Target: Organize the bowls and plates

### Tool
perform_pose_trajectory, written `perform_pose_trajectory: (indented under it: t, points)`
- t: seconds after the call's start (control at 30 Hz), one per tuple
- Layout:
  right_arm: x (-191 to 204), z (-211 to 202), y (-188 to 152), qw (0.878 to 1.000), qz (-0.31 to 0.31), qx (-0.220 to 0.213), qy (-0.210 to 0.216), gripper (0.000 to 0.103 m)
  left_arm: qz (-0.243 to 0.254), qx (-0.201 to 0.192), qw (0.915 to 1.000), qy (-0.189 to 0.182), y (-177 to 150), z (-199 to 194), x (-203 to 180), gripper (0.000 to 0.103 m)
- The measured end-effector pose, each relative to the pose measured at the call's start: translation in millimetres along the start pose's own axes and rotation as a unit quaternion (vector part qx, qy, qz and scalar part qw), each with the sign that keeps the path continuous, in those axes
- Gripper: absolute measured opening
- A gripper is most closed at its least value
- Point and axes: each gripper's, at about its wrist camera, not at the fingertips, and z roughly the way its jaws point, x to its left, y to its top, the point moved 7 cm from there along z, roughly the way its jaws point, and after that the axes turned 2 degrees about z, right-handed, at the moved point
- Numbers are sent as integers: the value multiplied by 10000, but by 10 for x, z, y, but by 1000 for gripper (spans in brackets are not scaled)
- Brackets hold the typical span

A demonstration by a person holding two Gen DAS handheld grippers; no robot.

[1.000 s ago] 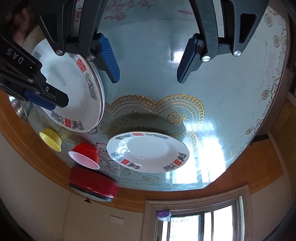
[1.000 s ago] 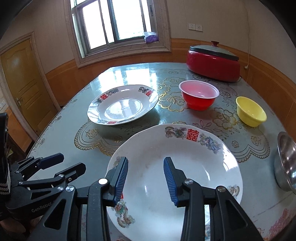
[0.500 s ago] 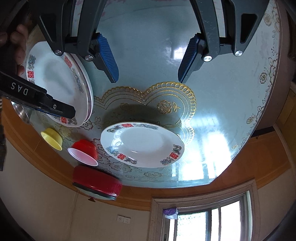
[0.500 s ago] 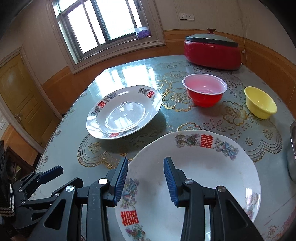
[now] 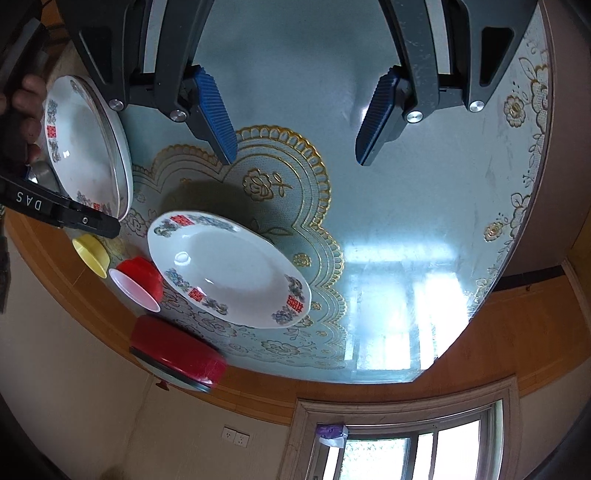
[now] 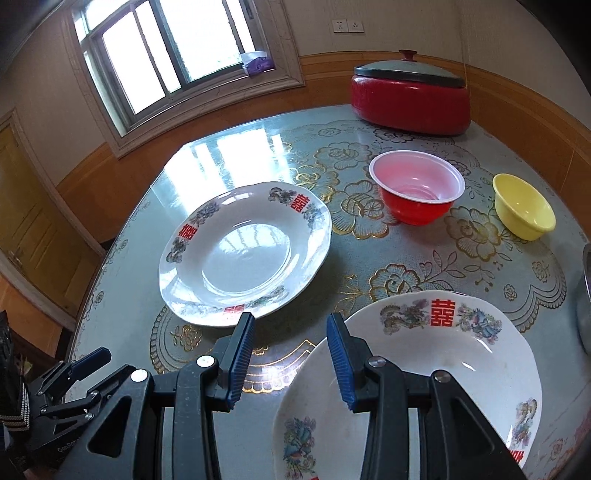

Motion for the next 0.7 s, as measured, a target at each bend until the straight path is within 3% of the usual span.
perform_pose_trajectory:
  t: [0.07,0.13,0.2,0.43,0.7]
  points:
    - [-54,56,75,9999,159,50,-31,41,-142,12,9998,-141,91,62,105,66]
    - [-74,118,162,9996,262,85,90,44,-242,-12,9996,-142,190,121,209,57]
    - [-111,202,254,9988,451,141,161,45,-269,-29,9995,-130,297,184,275,54]
    - [-232,610,550,9961,797,351,150,45,-345,97,9990,-254,647,508,352,54]
    - [-201,1027,627,9947,728,680,259,45,-355,205,9964,-742,939,849,303,54]
